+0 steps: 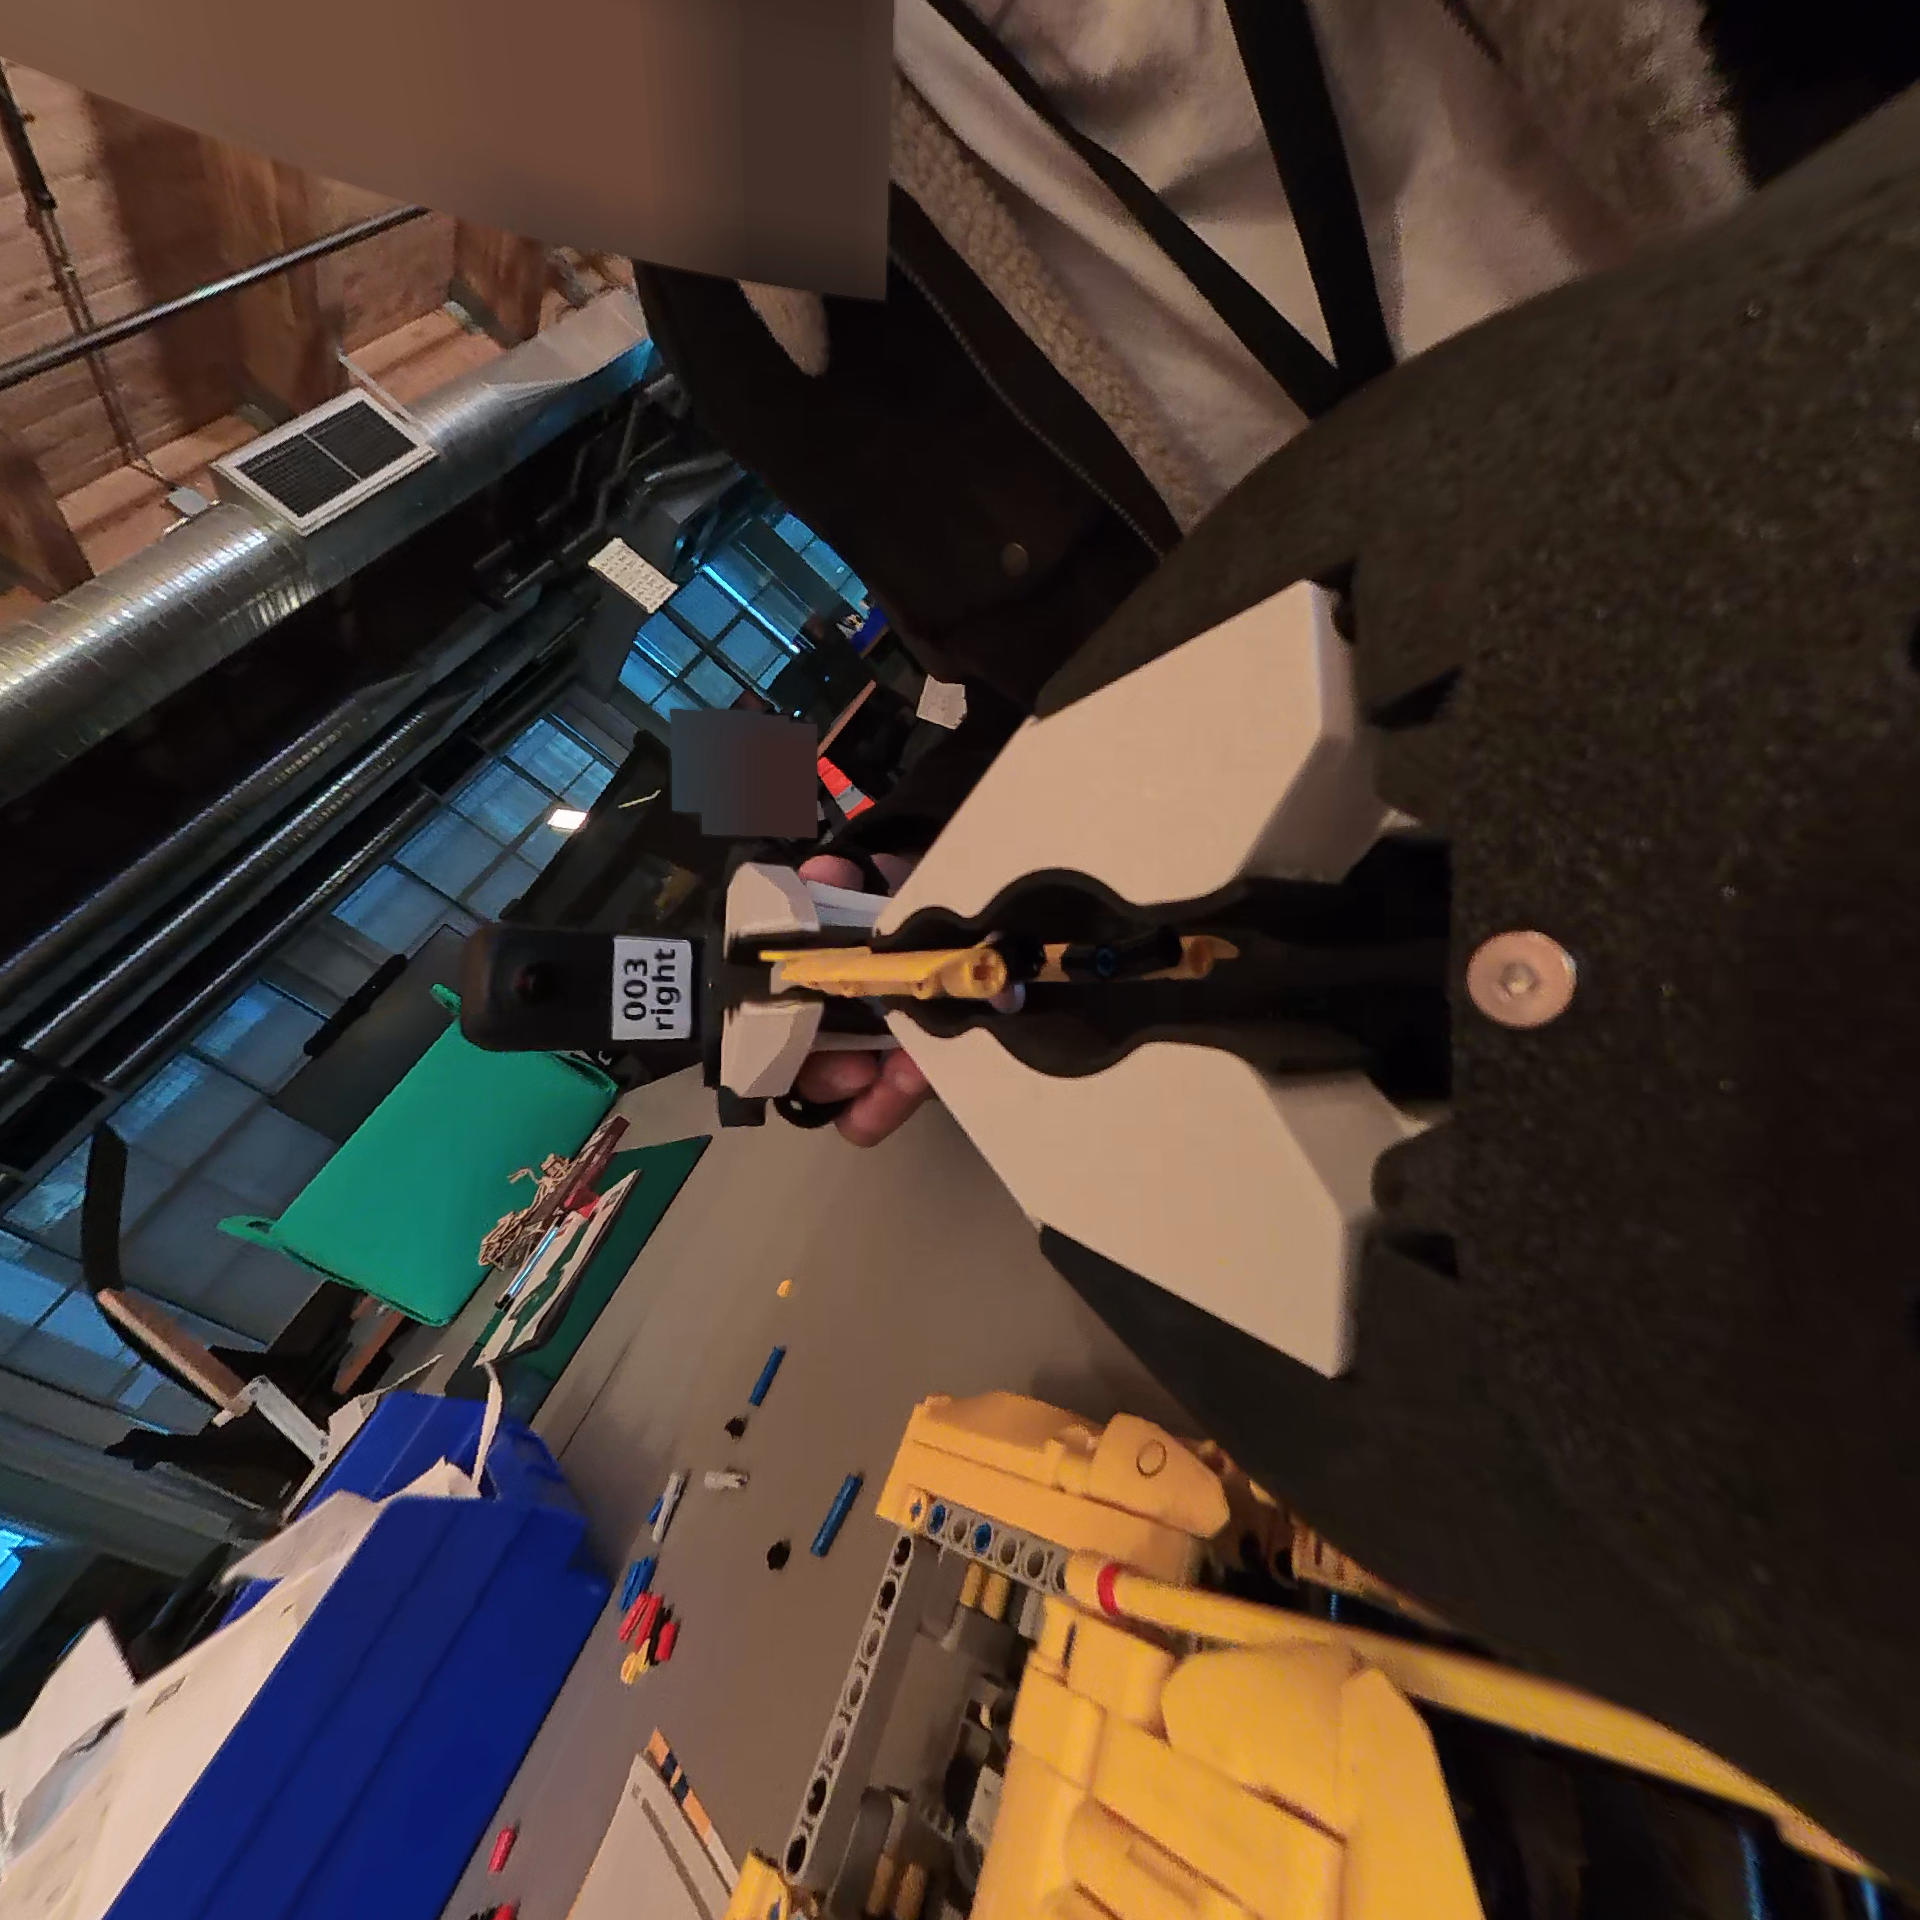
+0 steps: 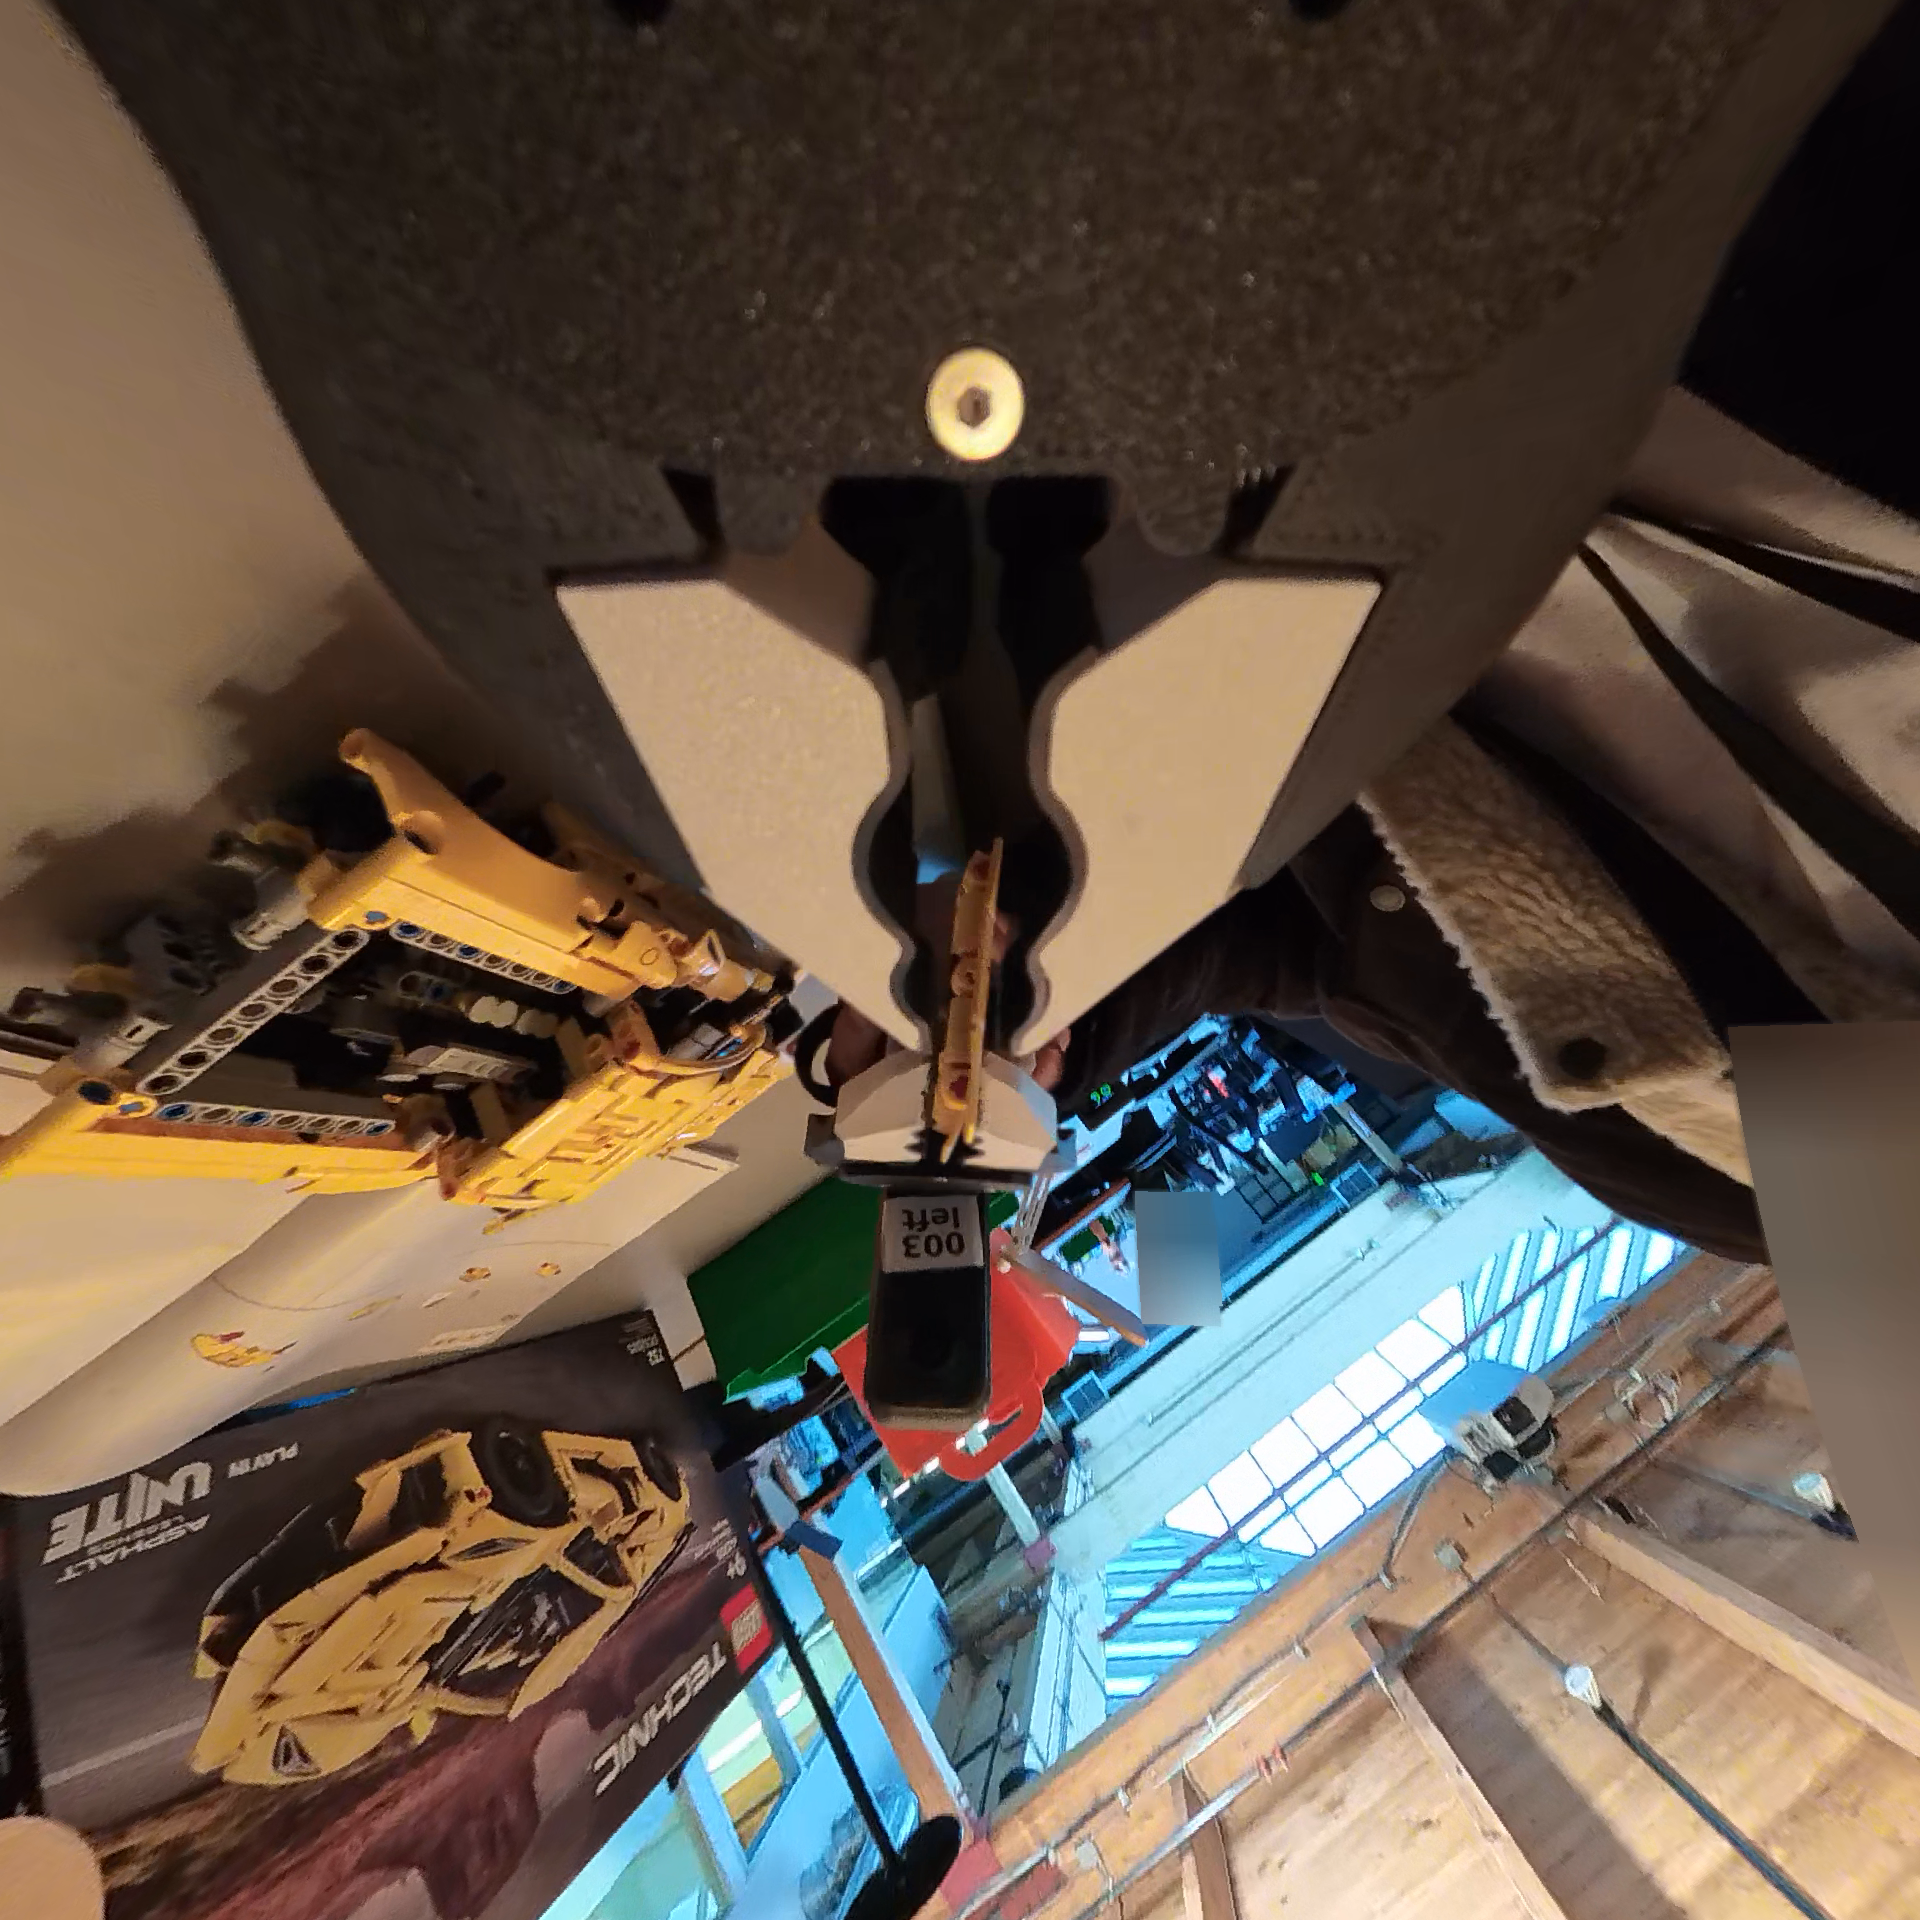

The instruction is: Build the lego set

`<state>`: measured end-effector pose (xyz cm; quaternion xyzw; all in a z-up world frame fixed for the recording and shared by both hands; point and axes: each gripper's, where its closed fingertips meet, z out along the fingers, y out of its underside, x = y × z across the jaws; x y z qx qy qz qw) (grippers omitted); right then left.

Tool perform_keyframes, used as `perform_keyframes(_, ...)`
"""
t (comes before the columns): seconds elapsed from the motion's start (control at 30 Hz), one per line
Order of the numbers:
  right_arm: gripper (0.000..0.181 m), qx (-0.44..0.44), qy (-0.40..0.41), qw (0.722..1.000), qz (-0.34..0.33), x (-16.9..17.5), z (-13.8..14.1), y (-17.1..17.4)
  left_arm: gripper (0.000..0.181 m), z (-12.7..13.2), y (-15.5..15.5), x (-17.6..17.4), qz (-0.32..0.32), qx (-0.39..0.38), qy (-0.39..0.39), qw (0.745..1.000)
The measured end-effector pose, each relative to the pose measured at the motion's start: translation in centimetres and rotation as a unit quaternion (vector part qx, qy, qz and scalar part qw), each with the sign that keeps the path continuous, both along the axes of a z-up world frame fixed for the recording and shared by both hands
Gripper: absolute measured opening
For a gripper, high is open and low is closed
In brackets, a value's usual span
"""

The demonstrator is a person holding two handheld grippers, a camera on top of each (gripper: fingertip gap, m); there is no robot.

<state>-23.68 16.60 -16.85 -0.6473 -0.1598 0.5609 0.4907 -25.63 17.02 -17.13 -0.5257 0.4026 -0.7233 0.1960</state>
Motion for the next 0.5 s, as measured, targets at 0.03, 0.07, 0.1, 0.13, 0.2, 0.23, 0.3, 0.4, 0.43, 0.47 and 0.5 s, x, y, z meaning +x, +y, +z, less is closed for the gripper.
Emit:
perform_keyframes(0.03, 0.011, -0.002, 0.011, 1.000, -0.004, 0.4, 0.2, 0.1, 0.006, 0.0, 0.2, 0.0, 0.002, -0.008, -0.001, 1.000)
perform_keyframes(0.07, 0.011, -0.001, 0.022, 1.000, -0.005, 0.6, 0.4, 0.2, 0.006, 0.0, 0.4, 0.0, 0.003, -0.017, -0.003, 1.000)
perform_keyframes(0.1, 0.012, 0.000, 0.028, 1.000, -0.006, 0.8, 0.5, 0.2, 0.006, 0.0, 0.6, 0.0, 0.005, -0.024, -0.003, 1.000)
perform_keyframes(0.13, 0.012, 0.001, 0.027, 1.000, -0.007, 0.8, 0.5, 0.3, 0.006, 0.0, 0.7, 0.0, 0.005, -0.029, -0.003, 1.000)
perform_keyframes(0.2, 0.012, 0.005, 0.011, 1.000, -0.011, 0.6, 0.1, 0.4, 0.006, -0.1, 0.9, 0.1, 0.008, -0.035, -0.001, 0.999)
perform_keyframes(0.23, 0.012, 0.006, 0.002, 1.000, -0.014, 0.5, -0.1, 0.5, 0.006, -0.1, 1.0, 0.2, 0.010, -0.040, -0.001, 0.999)
perform_keyframes(0.3, 0.013, 0.008, -0.016, 1.000, -0.023, 0.4, -0.5, 0.7, 0.006, 0.0, 1.1, 0.3, 0.010, -0.054, -0.001, 0.998)
perform_keyframes(0.4, 0.013, 0.008, -0.029, 0.999, -0.030, 0.4, -0.8, 0.9, 0.007, -0.5, 1.3, 0.7, 0.016, -0.071, 0.018, 0.997)
perform_keyframes(0.43, 0.013, 0.004, -0.028, 0.999, -0.029, 0.4, -0.8, 1.0, 0.006, -0.6, 1.2, 0.8, 0.016, -0.078, 0.021, 0.997)
perform_keyframes(0.47, 0.013, -0.001, -0.024, 0.999, -0.028, 0.5, -0.9, 1.0, 0.006, -0.6, 1.2, 0.9, 0.015, -0.082, 0.025, 0.996)
perform_keyframes(0.5, 0.013, -0.007, -0.021, 0.999, -0.027, 0.5, -1.0, 1.1, 0.007, -0.8, 1.1, 1.0, 0.016, -0.082, 0.031, 0.996)
